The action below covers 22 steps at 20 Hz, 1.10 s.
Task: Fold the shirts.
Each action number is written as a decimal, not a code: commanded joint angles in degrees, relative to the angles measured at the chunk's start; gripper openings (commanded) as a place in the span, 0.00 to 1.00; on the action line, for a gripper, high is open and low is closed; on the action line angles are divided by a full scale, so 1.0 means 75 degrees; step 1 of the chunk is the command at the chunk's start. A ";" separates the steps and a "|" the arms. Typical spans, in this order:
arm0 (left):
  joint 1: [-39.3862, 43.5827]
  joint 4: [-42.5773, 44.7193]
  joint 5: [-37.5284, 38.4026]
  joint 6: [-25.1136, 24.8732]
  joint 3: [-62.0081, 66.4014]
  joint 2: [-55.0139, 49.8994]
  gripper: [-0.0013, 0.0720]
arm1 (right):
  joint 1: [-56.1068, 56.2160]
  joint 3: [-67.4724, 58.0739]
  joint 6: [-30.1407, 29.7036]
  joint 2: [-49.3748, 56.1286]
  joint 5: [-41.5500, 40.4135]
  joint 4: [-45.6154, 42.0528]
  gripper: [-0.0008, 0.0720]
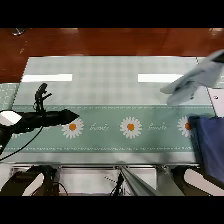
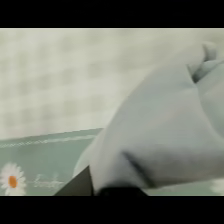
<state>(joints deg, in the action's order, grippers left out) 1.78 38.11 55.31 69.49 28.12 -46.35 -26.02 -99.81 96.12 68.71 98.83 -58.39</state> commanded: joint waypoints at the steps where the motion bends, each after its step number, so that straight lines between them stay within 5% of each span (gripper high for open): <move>1: 0.0006 -0.0117 -0.0125 -0.0003 0.0000 0.0000 0.06 | -0.1859 0.0265 0.0143 -0.0784 0.1014 -0.1393 0.04; 10: 0.0052 -0.0519 -0.0437 0.0020 0.0000 0.0000 0.06 | -0.4447 0.3742 0.0076 -0.3698 0.1005 -0.5569 0.09; 12: 0.0052 -0.0516 -0.0434 0.0017 0.0000 0.0000 0.06 | -0.4648 0.4322 0.0154 -0.3955 0.0982 -0.5881 0.86; 13: 0.0052 -0.0516 -0.0437 0.0017 0.0000 -0.0003 0.06 | -0.4648 0.4453 0.0160 -0.3946 0.0930 -0.5954 0.87; 17: -0.0023 -0.0516 -0.0799 -0.0050 0.0542 -0.0256 0.06 | -0.4642 0.4444 0.0015 -0.3815 -0.0495 -0.4648 0.80; 19: -0.0090 -0.0516 -0.0886 -0.0210 0.1612 -0.0705 0.06 | -0.4639 0.4409 -0.0367 -0.3617 -0.1081 -0.2538 0.18; 20: -0.0087 -0.0516 -0.0833 -0.0213 0.2305 -0.0994 0.06 | -0.4625 0.4412 -0.0638 -0.3433 -0.1282 -0.1075 0.05; 22: 0.0020 -0.0510 -0.0434 -0.0265 0.4025 -0.1673 0.06 | -0.3920 0.4412 -0.0691 -0.3083 -0.1955 0.0901 0.05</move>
<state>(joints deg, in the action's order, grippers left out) 1.56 34.26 49.98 68.29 45.39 -53.71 -58.89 -66.96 93.49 43.07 91.88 -74.76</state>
